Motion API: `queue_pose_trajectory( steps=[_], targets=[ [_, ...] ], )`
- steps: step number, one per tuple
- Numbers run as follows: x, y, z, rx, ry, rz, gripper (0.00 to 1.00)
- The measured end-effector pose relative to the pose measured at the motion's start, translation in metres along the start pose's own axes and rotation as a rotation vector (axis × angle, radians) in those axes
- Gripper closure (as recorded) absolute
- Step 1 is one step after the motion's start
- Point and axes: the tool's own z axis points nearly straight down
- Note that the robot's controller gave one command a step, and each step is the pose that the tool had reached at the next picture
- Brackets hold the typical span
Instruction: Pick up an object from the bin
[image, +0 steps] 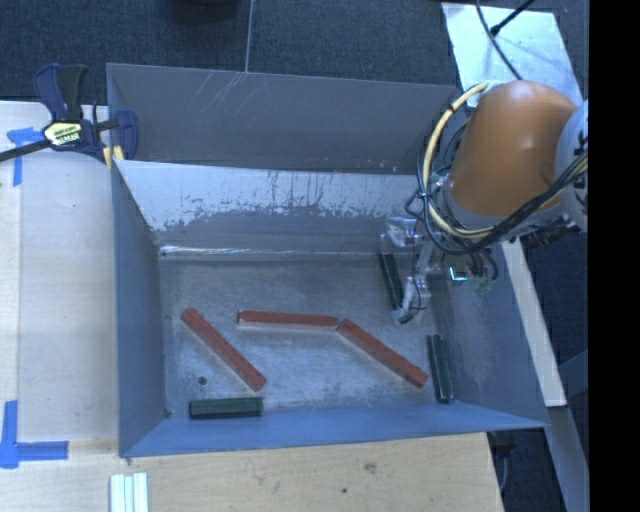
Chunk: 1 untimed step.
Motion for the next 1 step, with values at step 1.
queue_pose_trajectory(
  steps=[1],
  targets=[
    [-0.0153,0.0267,0.103,-0.001,-0.001,-0.089,0.0]
  ],
)
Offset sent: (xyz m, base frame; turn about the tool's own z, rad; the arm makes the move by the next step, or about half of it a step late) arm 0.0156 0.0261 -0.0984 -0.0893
